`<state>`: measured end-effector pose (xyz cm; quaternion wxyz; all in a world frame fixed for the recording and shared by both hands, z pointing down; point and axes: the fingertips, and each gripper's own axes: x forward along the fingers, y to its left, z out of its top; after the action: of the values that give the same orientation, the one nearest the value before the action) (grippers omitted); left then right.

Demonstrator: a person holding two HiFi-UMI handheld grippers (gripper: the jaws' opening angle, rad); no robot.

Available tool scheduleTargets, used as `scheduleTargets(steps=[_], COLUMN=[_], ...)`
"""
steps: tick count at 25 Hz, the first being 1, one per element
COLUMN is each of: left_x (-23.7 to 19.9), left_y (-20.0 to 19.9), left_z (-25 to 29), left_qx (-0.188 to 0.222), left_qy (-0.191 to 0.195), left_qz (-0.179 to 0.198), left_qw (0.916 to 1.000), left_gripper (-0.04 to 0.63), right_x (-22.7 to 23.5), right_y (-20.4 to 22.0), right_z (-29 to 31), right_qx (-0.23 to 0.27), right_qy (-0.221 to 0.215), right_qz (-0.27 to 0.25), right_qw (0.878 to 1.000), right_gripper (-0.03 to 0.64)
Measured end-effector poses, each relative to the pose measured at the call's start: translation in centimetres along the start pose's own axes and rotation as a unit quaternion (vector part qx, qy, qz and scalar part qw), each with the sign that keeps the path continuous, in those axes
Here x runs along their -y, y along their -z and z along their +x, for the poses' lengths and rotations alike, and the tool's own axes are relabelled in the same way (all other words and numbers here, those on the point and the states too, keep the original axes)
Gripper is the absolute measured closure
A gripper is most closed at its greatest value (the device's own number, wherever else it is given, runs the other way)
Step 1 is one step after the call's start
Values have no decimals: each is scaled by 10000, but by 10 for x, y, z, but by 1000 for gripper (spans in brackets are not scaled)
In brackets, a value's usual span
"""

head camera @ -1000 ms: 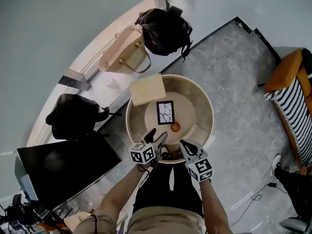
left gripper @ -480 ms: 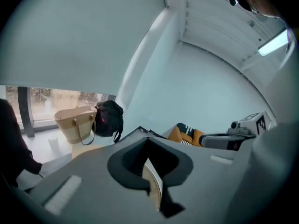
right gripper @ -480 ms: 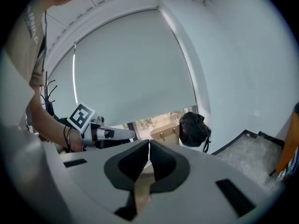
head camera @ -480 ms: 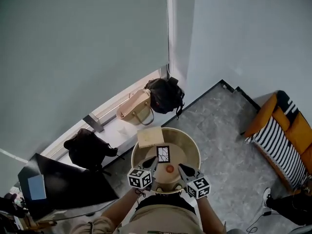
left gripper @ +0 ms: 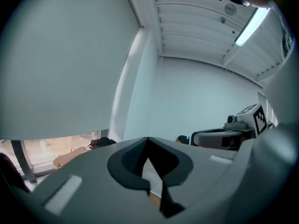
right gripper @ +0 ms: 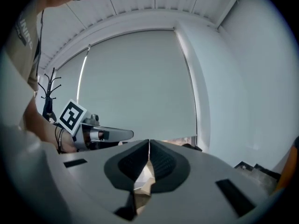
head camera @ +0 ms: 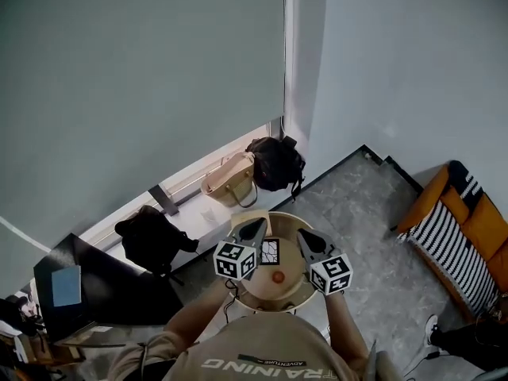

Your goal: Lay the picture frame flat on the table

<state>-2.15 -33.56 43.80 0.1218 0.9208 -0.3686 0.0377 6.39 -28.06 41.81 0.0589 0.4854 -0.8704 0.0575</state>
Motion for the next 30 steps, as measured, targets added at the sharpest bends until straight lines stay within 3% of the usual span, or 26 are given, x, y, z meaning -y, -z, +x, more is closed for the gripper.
scheduleTargets(steps=[6,12,20,30], left_x=[-5,-8,-8,-10], left_y=[-40,-33,-20,-21], left_z=[10,10,4,9], left_qx=[400,371,264,130], left_qy=[-279,-409,-565,-547], left_qz=[210,235,332,459], left_qw=[9986,9982,9975,9974], left_gripper=[589,589,589,589], right_x=[9,11,23,17], right_y=[-37,-34,-32,-23], right_z=[6,3,-5,0], right_qx=[160,342,450,340], right_qy=[18,-44,179,7], right_qz=[-271,-285,-358,-398], right_qw=[9995,9990,9982,9986], right_gripper=[610,609,611,611])
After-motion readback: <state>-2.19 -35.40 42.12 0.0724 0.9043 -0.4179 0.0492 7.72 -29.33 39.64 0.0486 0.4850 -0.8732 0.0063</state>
